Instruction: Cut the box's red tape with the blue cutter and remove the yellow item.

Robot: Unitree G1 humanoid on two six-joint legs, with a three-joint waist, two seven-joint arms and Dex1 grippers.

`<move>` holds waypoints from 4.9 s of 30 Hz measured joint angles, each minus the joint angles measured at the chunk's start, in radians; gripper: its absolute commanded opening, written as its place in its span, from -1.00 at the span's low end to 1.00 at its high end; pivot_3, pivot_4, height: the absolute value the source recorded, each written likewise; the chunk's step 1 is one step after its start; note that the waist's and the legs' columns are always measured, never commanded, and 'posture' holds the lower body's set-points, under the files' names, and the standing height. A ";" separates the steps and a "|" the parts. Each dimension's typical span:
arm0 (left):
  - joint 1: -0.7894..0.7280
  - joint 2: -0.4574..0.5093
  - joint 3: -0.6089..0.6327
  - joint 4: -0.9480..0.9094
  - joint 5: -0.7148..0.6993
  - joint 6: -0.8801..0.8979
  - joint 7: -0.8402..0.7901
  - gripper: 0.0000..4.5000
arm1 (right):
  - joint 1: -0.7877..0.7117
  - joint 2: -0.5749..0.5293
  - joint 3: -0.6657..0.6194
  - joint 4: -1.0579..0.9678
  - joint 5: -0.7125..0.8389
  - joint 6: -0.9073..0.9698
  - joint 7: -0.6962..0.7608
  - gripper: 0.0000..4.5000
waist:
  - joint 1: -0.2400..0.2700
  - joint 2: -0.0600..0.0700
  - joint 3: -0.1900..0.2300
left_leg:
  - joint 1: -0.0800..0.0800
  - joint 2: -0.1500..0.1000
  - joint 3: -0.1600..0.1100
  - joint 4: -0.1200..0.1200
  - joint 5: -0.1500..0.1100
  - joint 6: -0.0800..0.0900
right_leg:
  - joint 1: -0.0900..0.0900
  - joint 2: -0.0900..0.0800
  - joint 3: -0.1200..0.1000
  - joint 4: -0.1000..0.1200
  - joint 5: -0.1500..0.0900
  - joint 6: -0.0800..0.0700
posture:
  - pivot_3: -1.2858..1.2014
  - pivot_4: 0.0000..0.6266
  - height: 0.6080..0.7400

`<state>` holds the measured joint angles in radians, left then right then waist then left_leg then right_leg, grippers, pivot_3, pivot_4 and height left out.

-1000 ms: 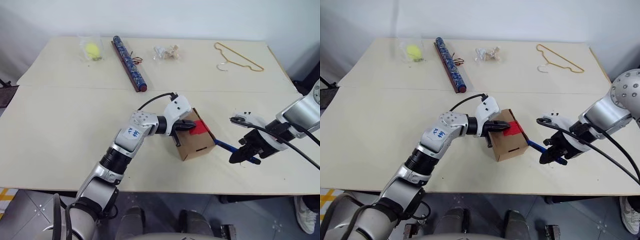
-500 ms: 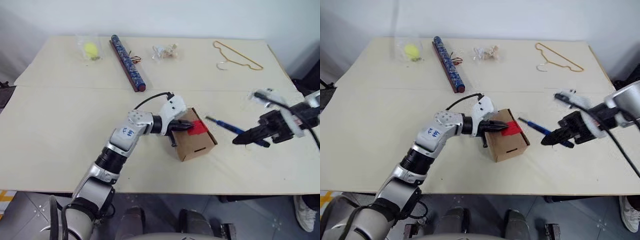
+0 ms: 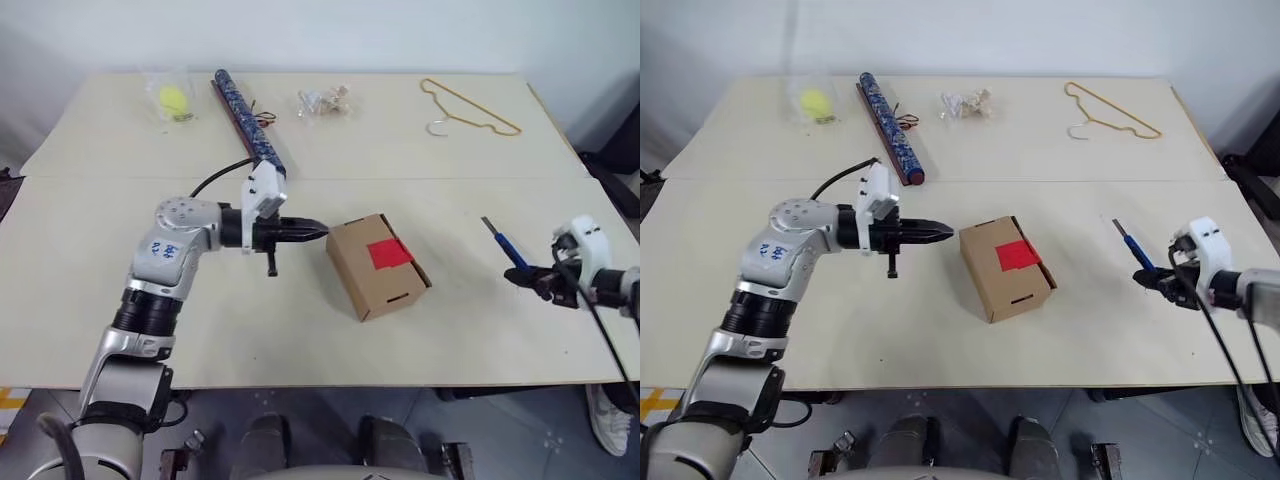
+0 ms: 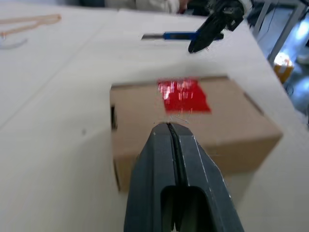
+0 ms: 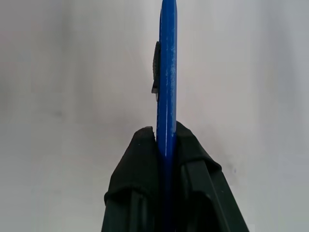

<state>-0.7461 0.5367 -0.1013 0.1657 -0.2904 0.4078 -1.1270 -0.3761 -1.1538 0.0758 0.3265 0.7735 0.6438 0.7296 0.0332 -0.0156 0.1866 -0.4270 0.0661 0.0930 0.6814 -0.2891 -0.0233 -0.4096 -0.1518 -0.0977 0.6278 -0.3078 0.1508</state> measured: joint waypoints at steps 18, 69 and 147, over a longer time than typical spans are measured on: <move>0.246 -0.001 -0.009 -0.259 0.023 0.162 0.210 -1.00 | 0.003 0.151 -0.218 -0.215 -0.169 -0.215 0.297 -0.07 | -0.011 0.000 0.000 | 0.008 0.001 0.000 0.002 0.000 0.000 | 0.008 0.000 0.002 -0.001 0.000 -0.001 | 0.03 -0.52 1.00; -0.100 -0.096 -0.127 -0.163 -0.071 0.128 -0.066 -1.00 | -0.116 0.273 -0.437 -0.663 0.126 0.898 -0.063 0.95 | 0.000 0.000 0.000 | 0.006 0.000 -0.001 0.002 0.000 0.001 | 0.007 0.001 0.003 0.000 0.002 -0.002 | 0.03 -0.52 1.00; -0.016 -0.220 -0.312 -0.091 0.220 -0.002 0.112 -1.00 | -0.362 0.315 0.003 -0.352 0.723 0.908 -1.044 0.95 | -0.008 -0.003 -0.020 | 0.010 0.001 0.001 0.002 -0.002 0.006 | 0.009 0.001 0.005 -0.003 0.003 -0.002 | 0.03 -0.52 1.00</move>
<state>-0.7625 0.3167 -0.4130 0.0752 -0.0708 0.4062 -1.0150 -0.7382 -0.8390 0.0788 -0.0250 1.4966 1.5522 -0.3141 0.0250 -0.0181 0.1668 -0.4170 0.0671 0.0938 0.6837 -0.2913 -0.0178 -0.4008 -0.1509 -0.0923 0.6253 -0.3050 0.1484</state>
